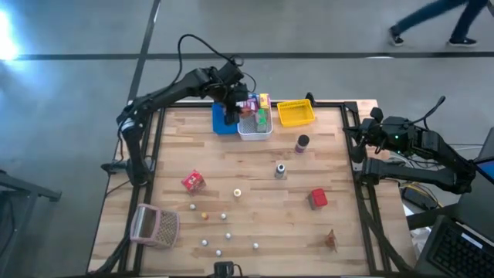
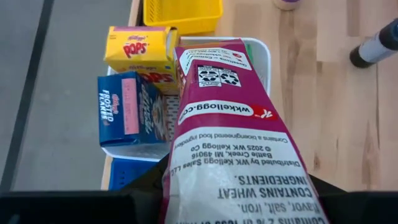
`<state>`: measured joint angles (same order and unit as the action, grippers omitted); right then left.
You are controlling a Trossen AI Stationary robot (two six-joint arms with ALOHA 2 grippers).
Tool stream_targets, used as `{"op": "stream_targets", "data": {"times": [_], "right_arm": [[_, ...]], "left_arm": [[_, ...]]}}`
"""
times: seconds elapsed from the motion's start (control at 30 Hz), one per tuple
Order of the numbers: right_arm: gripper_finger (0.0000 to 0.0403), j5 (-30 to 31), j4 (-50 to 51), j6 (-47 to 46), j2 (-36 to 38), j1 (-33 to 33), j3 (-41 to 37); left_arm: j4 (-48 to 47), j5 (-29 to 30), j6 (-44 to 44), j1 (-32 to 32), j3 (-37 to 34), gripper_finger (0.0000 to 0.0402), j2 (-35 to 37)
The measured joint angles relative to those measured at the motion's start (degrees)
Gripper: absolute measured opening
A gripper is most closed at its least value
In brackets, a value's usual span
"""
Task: Pick & Place Kitchen Items
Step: Put the violet cereal box into the white bin
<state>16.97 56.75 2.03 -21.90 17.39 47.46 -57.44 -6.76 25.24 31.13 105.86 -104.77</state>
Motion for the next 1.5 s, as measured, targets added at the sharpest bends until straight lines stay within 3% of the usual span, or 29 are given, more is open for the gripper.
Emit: {"op": "stream_targets", "data": {"times": [0.77,1.13,1.5], "right_arm": [[0.0008,0.02,0.0,-0.03,0.01,-0.02,0.0],[0.0008,0.0,0.0,0.0,0.01,0.0,-0.01],[0.0008,0.0,0.0,0.05,-0.01,-0.02,-0.02]], "left_arm": [[3.53,0.17,-0.39,-0.34,0.25,0.014,-1.12],[4.92,0.23,-0.78,-1.32,3.9,0.014,-1.12],[0.4,2.84,-0.23,-2.27,7.02,0.014,-1.12]]}}
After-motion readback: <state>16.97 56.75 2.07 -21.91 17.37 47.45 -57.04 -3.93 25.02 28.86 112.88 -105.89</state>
